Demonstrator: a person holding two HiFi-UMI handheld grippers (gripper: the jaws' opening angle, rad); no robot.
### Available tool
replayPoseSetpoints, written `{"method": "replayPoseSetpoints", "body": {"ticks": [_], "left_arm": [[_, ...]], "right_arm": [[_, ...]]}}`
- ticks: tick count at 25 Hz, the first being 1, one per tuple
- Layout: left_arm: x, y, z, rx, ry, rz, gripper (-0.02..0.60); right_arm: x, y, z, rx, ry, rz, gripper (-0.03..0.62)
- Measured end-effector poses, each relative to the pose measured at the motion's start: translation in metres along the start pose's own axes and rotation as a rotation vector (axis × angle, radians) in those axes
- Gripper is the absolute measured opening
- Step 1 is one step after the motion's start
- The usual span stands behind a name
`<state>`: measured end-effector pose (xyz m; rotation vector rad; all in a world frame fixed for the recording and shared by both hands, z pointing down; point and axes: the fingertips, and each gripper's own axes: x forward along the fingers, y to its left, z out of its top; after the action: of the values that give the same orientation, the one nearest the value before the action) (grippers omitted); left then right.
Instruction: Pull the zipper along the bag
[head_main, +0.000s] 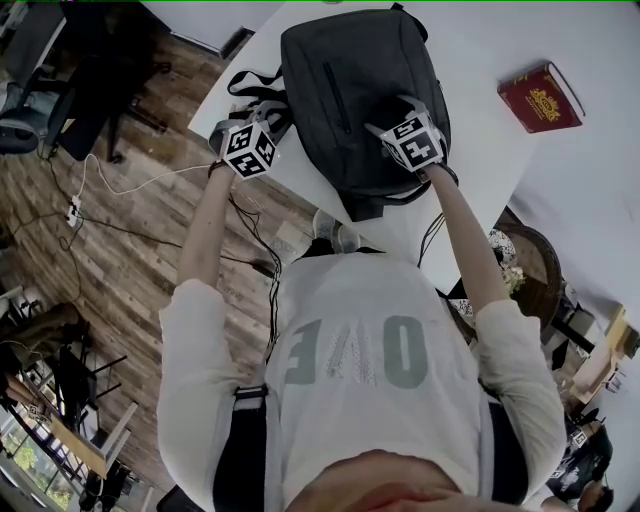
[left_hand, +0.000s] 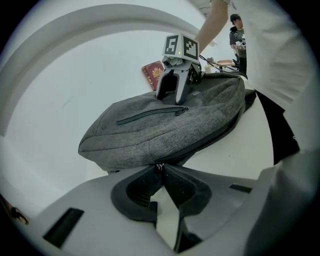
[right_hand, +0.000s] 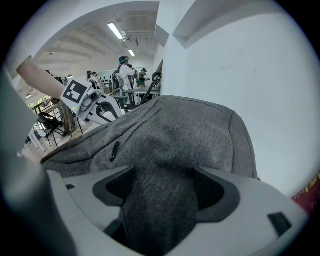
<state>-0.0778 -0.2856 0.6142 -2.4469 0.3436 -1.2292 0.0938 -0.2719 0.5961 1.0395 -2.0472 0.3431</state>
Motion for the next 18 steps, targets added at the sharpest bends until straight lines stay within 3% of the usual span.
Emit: {"method": "replayPoseSetpoints", "body": {"ticks": [5,8,12,18], "left_arm": [[0.0033,-0.0004,0.0018,0.067,0.023,-0.039,0.064],[0.0039,0.0015,0.0005,0.09,0.053,-0.003,0.046],[0.0027,0.0032,-0.0023,0.194,0.149,0.033,0.028],[-0.0059,-0.0032,-0.0034,0.072,0.223,-0.048,0.029]], "right_arm": [[-0.0002,-0.0013,-0.0004,0.002,-0.006,0.0,0.367],[0.0011,-0.0026,-0.0004,0.006,-0.007,0.0,0.367],[0.0015,-0.0044,-0.0022,0.009,-0.01,0.001,0.367],[0.0008,-0.0043,-0.0028,0.01,-0.016,0.002,0.367]]}}
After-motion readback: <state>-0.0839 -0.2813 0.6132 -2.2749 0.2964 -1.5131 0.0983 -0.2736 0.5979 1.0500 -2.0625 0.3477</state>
